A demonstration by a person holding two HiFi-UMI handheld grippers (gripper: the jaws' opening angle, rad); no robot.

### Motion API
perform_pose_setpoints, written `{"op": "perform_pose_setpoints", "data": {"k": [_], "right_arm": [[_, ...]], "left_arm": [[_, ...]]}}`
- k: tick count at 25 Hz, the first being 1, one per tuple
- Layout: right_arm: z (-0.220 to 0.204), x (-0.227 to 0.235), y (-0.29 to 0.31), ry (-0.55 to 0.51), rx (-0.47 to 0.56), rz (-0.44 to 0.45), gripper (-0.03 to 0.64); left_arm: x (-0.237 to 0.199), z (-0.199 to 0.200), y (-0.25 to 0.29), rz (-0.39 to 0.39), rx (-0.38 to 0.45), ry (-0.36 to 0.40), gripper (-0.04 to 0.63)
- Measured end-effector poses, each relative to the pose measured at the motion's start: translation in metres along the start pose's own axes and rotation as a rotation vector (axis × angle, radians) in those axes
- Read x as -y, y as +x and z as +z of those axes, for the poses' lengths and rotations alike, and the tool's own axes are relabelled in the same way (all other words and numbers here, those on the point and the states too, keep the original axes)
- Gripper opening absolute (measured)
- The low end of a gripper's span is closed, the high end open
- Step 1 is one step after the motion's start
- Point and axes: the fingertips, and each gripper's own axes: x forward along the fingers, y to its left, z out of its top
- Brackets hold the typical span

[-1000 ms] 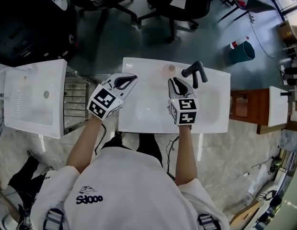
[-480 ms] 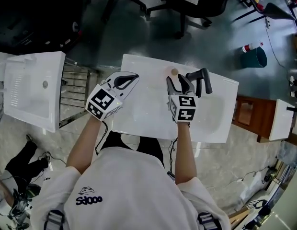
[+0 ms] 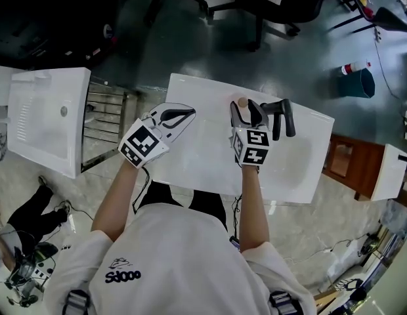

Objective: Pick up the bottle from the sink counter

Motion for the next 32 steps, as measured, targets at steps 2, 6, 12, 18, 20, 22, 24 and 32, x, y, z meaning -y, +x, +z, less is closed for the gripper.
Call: {"op": "perform_pose_setpoints", "data": {"k": [2, 6, 12, 18, 20, 22, 24, 32], "right_arm": [[-0.002, 0.002, 0.003, 0.015, 0.0, -0.004, 0.21], [-0.005, 0.006, 0.012, 0.026, -0.011, -0.006, 0.21], [-0.006, 0.005, 0.016, -0.027, -0.012, -0.028, 0.163], [-0.007, 0.006, 0.017, -0.056, -0.014, -0.041, 0.153], [-0.007, 0.005, 0.016, -0.062, -0.014, -0.043, 0.152], [-0.008, 0.004, 0.015, -0.069, -0.014, -0.044, 0.152], [-0.007, 0.001, 0.012, -0.072, -0.008, -0.043, 0.15], [0.011, -0.019, -0.012, -0.088, 0.047, -0.058, 0.15]], "left_arm": [[-0.001, 0.002, -0.002, 0.009, 0.024, 0.024, 0.002], [-0.002, 0.013, -0.008, -0.026, 0.11, 0.005, 0.0], [0.004, 0.032, -0.017, -0.116, 0.201, -0.071, 0.001], [0.0, 0.028, -0.018, -0.096, 0.2, -0.083, 0.001], [-0.003, 0.024, -0.019, -0.083, 0.183, -0.081, 0.002], [-0.005, 0.021, -0.019, -0.073, 0.168, -0.069, 0.002], [-0.006, 0.021, -0.021, -0.065, 0.162, -0.051, 0.002], [-0.004, 0.03, -0.037, -0.064, 0.179, -0.001, 0.002]]}}
